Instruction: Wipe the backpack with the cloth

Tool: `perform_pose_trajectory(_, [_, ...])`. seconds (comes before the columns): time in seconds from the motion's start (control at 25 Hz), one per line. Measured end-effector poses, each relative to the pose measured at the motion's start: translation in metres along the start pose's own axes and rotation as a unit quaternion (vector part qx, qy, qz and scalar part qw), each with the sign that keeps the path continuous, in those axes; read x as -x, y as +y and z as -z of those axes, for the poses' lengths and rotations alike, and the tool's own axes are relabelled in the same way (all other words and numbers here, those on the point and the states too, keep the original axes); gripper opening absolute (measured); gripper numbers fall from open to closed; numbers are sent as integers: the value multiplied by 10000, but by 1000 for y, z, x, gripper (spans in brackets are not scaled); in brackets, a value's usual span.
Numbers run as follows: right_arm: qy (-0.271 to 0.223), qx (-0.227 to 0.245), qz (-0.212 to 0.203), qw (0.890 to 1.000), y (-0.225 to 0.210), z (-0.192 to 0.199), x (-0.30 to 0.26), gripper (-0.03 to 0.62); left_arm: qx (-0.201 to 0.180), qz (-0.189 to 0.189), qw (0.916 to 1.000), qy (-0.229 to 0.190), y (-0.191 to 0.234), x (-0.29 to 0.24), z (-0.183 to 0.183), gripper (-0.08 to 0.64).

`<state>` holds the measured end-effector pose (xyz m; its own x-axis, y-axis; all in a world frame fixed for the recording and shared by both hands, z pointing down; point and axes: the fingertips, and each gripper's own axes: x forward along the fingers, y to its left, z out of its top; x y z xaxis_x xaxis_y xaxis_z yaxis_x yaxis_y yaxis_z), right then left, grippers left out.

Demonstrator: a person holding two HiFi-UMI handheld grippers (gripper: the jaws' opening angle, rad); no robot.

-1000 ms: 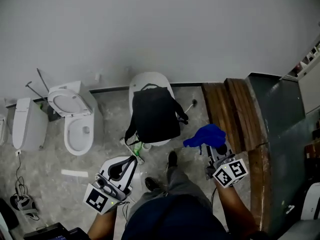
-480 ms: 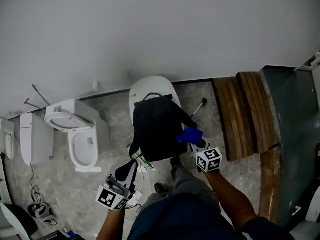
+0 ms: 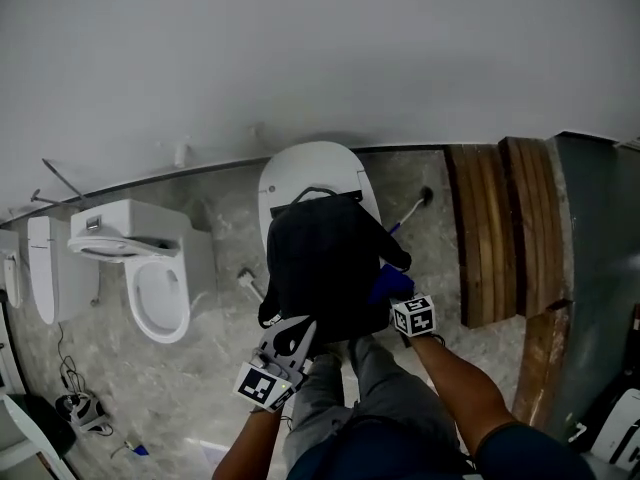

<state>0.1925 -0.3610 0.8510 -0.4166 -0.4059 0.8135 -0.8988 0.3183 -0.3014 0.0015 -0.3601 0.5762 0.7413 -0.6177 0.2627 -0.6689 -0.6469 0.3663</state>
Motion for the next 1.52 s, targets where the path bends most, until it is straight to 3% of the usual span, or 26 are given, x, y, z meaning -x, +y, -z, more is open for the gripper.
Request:
perform_pose_trajectory(0.16, [179, -293, -183, 9992, -5, 4, -29, 20, 85, 119, 9998, 143, 19, -15, 31, 5])
perform_pose_trajectory(0.32, [-60, -510, -183, 9985, -27, -41, -55, 20, 235, 34, 9996, 139, 35, -20, 40, 5])
perform_pose_trajectory(0.52, [84, 433, -2, 9990, -46, -106, -93, 20, 320, -80, 9994, 93, 50, -12, 46, 5])
perform_pose_trajectory(0.68, [340, 1573, 220, 9867, -51, -150, -113, 20, 432, -228, 9988, 36, 62, 0, 49, 5])
perform_pose_trajectory(0.76, [790, 2255, 257, 9707, -51, -162, -125, 20, 463, -302, 9985, 1, 68, 7, 51, 5])
perform_pose_trajectory(0.84, [1446, 3007, 328, 9421, -49, -167, -135, 20, 499, -385, 9980, -33, 75, 16, 56, 5])
perform_pose_trajectory(0.96, [2158, 4201, 556, 8797, -47, -178, -145, 20, 569, -570, 9967, -92, 86, 29, 62, 5])
perform_pose_trajectory(1.04, [2330, 4842, 741, 8401, -43, -192, -151, 20, 634, -703, 9954, -153, 94, 39, 65, 5])
perform_pose_trajectory(1.08, [2326, 5075, 841, 8254, -40, -202, -154, 20, 669, -767, 9946, -186, 97, 44, 67, 5])
perform_pose_trajectory(1.2, [2066, 5580, 1024, 7972, -6, -236, -169, 20, 755, -946, 9923, -261, 107, 62, 71, 5])
perform_pose_trajectory(1.28, [1962, 5971, 746, 7742, 43, -243, -189, 20, 809, -1079, 9905, -285, 115, 74, 77, 5])
perform_pose_trajectory(1.36, [2031, 6161, 218, 7608, 102, -226, -213, 20, 862, -1209, 9885, -290, 121, 85, 85, 5])
perform_pose_trajectory(1.44, [2250, 6297, 161, 7434, 139, -209, -229, 20, 891, -1323, 9866, -328, 127, 95, 88, 5])
perform_pose_trajectory(1.48, [2326, 6323, 266, 7385, 148, -206, -233, 20, 904, -1385, 9855, -367, 130, 101, 88, 5])
perform_pose_trajectory(1.52, [2314, 6268, 299, 7435, 154, -205, -233, 20, 918, -1447, 9843, -418, 133, 107, 86, 5])
